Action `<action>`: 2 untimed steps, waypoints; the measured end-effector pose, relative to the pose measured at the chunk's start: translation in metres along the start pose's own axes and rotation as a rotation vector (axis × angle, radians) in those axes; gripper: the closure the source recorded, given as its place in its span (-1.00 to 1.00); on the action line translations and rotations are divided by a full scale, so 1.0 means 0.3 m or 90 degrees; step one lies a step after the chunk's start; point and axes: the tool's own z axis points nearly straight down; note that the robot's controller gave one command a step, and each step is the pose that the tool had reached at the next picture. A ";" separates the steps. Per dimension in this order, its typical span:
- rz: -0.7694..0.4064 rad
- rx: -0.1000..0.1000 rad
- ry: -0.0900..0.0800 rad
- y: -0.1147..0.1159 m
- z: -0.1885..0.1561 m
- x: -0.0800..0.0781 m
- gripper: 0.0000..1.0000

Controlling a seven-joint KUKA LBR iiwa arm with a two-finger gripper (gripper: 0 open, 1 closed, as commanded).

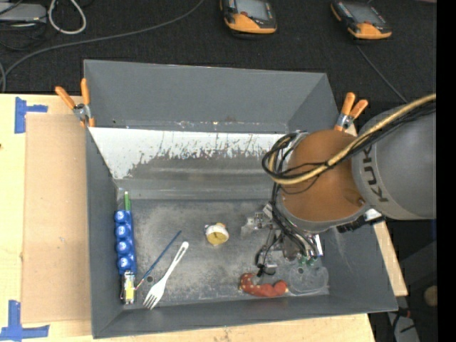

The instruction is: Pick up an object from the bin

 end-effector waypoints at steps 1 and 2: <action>0.001 0.000 -0.005 -0.001 -0.012 -0.006 -1.00; -0.244 0.000 -0.006 -0.222 0.166 -0.073 -1.00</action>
Offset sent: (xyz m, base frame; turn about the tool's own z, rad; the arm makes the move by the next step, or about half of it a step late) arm 0.0256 -0.0910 -0.0672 -0.4826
